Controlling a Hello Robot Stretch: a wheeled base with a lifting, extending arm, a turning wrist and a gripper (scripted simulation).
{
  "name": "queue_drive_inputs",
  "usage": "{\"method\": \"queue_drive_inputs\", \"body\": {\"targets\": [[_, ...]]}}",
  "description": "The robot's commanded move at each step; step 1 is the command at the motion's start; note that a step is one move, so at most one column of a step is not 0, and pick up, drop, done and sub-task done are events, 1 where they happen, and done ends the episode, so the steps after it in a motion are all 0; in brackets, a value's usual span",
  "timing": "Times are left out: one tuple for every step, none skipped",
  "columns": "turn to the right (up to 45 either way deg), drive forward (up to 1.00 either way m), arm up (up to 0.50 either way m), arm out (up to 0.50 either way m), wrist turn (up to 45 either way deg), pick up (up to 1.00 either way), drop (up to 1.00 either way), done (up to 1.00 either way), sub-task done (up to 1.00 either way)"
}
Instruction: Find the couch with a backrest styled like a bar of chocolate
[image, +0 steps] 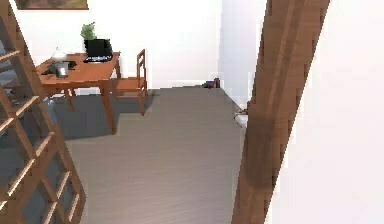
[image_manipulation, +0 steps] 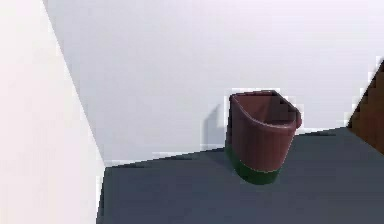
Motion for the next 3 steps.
{"method": "queue_drive_inputs", "body": {"targets": [[-9.0, 0.0, 0.0, 0.0, 0.0, 0.0, 0.0, 0.0, 0.0], [0.0, 0.75, 0.0, 0.0, 0.0, 0.0, 0.0, 0.0, 0.0], [39.0, 0.0, 0.0, 0.0, 0.0, 0.0, 0.0, 0.0, 0.0]]}}
